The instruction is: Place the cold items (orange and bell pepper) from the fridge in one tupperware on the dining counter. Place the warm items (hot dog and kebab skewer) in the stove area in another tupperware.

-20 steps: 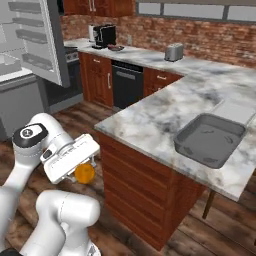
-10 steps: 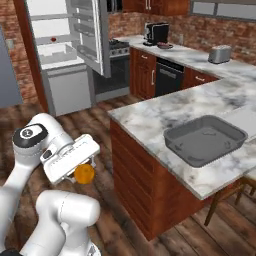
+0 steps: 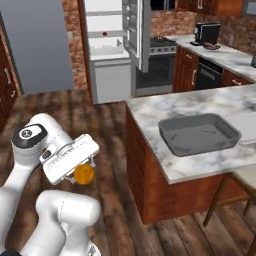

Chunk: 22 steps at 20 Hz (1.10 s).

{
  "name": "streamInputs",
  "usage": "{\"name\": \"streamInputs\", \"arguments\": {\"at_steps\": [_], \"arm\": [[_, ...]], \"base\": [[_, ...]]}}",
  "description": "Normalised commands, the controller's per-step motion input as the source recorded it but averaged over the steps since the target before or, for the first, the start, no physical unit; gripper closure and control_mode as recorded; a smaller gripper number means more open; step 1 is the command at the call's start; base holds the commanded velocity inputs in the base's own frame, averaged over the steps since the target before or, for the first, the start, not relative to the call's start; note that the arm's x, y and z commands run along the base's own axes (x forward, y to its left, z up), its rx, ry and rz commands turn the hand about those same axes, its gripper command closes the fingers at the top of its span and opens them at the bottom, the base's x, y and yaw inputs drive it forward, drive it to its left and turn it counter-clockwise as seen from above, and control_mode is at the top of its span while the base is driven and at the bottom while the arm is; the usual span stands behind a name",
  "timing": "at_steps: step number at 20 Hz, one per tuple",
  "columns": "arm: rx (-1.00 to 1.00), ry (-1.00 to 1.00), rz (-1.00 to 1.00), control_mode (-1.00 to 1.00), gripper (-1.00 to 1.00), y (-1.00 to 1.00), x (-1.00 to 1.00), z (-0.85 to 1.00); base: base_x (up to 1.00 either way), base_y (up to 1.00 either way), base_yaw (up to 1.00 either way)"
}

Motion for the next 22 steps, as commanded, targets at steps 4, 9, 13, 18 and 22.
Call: {"name": "streamInputs", "arguments": {"at_steps": [4, 9, 13, 18, 22], "arm": [[0.00, 0.00, 0.00, 1.00, 1.00, 0.00, 0.00, 0.00], [0.00, 0.00, 0.00, 1.00, 1.00, 0.00, 0.00, 0.00], [0.00, 0.00, 0.00, 1.00, 1.00, 0.00, 0.00, 0.00], [0.00, 0.00, 0.00, 1.00, 1.00, 0.00, 0.00, 0.00], [0.00, 0.00, 0.00, 1.00, 1.00, 0.00, 0.00, 0.00]], "base": [[-0.30, -1.00, 0.49], [-0.28, -1.00, 0.47], [-0.45, -1.00, 0.46], [-0.13, -1.00, 0.44], [0.00, -0.87, 0.41]]}}
